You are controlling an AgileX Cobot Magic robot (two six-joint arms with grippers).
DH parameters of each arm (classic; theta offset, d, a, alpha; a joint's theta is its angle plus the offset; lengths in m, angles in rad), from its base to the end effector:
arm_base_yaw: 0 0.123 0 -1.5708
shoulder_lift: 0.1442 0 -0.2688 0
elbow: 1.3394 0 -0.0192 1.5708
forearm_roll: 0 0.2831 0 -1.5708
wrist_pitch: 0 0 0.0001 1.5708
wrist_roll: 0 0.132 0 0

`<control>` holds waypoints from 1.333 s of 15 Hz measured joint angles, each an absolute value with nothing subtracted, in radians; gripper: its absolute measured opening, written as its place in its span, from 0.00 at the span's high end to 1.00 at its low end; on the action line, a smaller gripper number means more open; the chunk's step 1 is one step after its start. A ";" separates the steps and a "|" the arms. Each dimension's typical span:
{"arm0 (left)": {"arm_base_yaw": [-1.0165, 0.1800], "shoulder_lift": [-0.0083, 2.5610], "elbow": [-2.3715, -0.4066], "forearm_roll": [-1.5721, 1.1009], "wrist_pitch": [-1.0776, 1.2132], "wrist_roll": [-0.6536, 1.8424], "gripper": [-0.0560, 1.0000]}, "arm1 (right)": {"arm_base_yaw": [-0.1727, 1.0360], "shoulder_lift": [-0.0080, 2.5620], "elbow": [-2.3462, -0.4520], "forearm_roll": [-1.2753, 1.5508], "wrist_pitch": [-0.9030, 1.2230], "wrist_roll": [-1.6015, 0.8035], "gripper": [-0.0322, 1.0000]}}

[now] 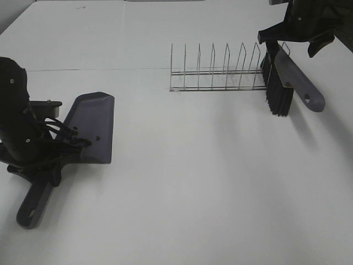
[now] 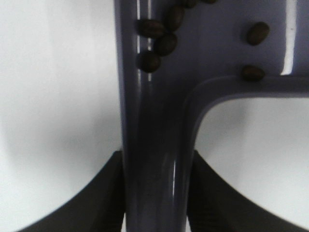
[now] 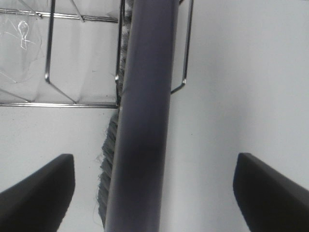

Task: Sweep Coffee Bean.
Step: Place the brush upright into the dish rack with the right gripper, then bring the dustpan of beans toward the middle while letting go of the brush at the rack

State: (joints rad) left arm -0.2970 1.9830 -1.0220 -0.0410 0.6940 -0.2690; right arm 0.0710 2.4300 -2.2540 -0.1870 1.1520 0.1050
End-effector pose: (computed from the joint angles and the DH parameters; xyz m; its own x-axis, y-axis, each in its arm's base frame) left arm 0.3229 -0.1025 0.0146 -1.0000 -0.0034 0.0045 -0.0035 0.9997 -0.0261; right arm 0.5534 0.0169 0.1387 -0.9415 -0.0391 -0.3346 0.0126 0.9885 -0.1509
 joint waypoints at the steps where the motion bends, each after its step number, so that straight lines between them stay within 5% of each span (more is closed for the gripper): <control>1: -0.303 1.987 -1.042 -0.046 0.691 -0.266 0.65 | 0.071 2.415 -2.254 -0.187 1.165 0.105 0.24; 13: -0.464 2.122 -1.301 -0.128 0.793 -0.267 0.64 | 0.071 2.401 -2.262 -0.186 1.217 0.105 0.24; 17: -0.464 2.124 -1.330 -0.131 0.850 -0.263 0.30 | 0.071 2.386 -2.262 -0.161 1.218 0.105 0.24; 20: -0.464 2.102 -1.376 -0.104 0.962 -0.258 0.25 | 0.071 2.313 -2.262 -0.148 1.218 0.104 0.24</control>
State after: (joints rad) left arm -0.4640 2.1020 -1.3760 -0.1040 0.9620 -0.2580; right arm 0.0710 2.3130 -2.2620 -0.1480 1.2180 0.1040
